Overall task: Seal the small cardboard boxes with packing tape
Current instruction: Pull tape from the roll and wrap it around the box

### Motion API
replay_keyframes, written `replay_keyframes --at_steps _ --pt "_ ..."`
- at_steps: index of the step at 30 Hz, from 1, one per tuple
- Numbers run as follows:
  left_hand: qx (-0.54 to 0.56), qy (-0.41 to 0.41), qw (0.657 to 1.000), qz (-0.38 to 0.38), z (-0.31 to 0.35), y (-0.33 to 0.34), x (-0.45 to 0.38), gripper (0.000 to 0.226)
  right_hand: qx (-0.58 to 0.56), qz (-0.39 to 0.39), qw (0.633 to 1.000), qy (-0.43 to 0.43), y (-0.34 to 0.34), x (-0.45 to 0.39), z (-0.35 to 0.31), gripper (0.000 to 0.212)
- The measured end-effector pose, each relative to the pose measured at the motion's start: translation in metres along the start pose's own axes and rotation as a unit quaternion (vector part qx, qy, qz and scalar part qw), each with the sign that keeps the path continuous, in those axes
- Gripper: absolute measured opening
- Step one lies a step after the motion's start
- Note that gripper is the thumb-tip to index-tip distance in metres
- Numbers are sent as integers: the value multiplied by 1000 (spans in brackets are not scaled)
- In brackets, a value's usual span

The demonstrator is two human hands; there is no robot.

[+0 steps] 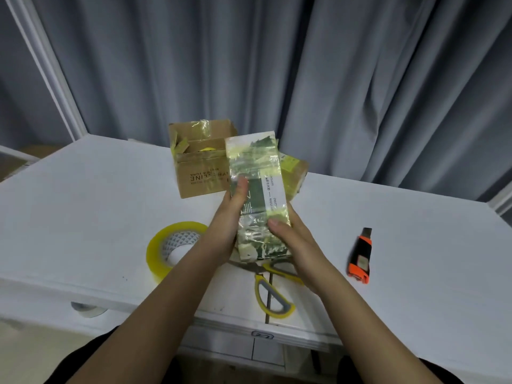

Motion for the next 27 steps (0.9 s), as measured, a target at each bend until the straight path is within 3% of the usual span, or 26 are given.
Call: replay_keyframes --at_steps 3,7,9,12,14,16,19,21,23,27 --pt "-95 -9 995 2 -15 2 10 73 23 106 994 -25 -7 -5 -6 73" --pt "-112 1 994 11 -25 3 15 29 23 143 988 -55 -18 -8 -14 70" --pt "-73 -9 997 -11 -22 0 13 31 -25 167 985 -47 -29 -5 -14 56" --pt "-17 -21 999 -42 -21 -3 12 46 -63 86 994 -20 -34 -5 -12 49" --pt "-15 -25 998 -50 -23 -4 13 49 -125 52 991 8 -33 -3 -10 45" --pt "-46 -3 998 -43 -21 -7 11 46 -148 77 986 5 -35 1 -10 43" --pt "-146 69 987 16 -12 -15 8 45 -31 172 984 -36 -39 8 -14 40" --pt "-132 64 989 -17 -14 -6 12 63 57 199 976 -61 -34 12 -14 45" --pt "-129 80 988 -39 -14 3 14 66 113 200 971 -68 -26 16 -12 46" --pt "-99 68 993 -3 -11 -6 8 50 108 216 965 -103 -36 18 -27 34"
Point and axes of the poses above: each hand's wrist, its own x-axis away from the middle knuckle, its own y-axis out of the palm, z = x × y, the point moved 5 cm from there along -x, towards the middle knuckle, and after that the axes turned 9 degrees about y, right-handed, at the moved point
